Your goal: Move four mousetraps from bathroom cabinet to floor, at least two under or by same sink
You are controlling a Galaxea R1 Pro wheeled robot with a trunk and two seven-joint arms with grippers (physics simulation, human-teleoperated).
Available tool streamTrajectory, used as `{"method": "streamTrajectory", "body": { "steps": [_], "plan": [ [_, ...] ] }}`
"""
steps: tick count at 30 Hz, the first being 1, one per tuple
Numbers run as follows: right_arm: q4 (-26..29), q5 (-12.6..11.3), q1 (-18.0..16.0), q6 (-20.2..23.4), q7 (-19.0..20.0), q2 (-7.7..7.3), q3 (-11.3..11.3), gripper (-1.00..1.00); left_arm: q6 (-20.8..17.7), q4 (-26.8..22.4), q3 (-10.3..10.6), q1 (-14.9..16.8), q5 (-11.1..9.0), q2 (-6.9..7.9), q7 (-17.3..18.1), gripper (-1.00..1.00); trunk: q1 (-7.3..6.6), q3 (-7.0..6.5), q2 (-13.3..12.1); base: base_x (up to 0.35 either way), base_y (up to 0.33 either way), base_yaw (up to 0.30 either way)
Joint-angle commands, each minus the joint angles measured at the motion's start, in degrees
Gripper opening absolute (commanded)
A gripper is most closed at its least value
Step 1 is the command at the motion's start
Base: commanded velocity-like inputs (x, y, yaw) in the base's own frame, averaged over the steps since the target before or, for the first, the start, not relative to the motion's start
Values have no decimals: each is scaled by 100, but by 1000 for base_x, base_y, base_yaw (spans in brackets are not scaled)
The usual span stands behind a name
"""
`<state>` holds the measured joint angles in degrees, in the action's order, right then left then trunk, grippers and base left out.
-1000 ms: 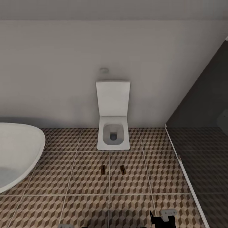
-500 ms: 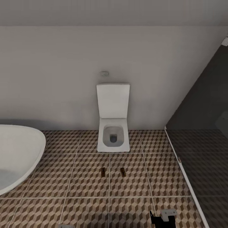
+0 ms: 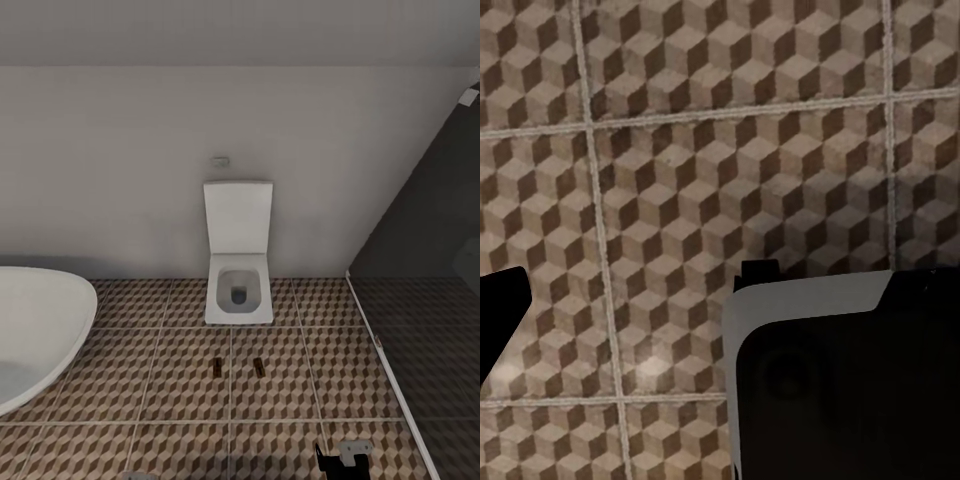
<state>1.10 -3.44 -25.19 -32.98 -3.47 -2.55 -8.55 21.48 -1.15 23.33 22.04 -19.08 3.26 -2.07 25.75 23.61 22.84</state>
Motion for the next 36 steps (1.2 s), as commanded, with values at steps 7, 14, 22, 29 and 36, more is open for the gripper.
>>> {"method": "streamTrajectory", "body": {
  "steps": [7,14,22,29,36],
  "plan": [
    [-4,-34,-3,-15,-22,0,-50,100,14,0,49,2,-25,-1,-22,100,3,-57,8,0,0,0],
    [-4,-33,-3,-15,-22,0,-50,100,14,0,49,2,-25,-1,-22,100,3,-122,8,0,0,0],
    [-4,-34,-3,-15,-22,0,-50,100,14,0,49,2,-25,-1,-22,100,3,-190,8,0,0,0],
    [-4,-34,-3,-15,-22,0,-50,100,15,0,49,2,-25,-1,-22,100,3,-248,8,0,0,0],
    [-4,-34,-3,-15,-22,0,-50,100,14,0,49,2,-25,-1,-22,100,3,-304,8,0,0,0]
  ]
}}
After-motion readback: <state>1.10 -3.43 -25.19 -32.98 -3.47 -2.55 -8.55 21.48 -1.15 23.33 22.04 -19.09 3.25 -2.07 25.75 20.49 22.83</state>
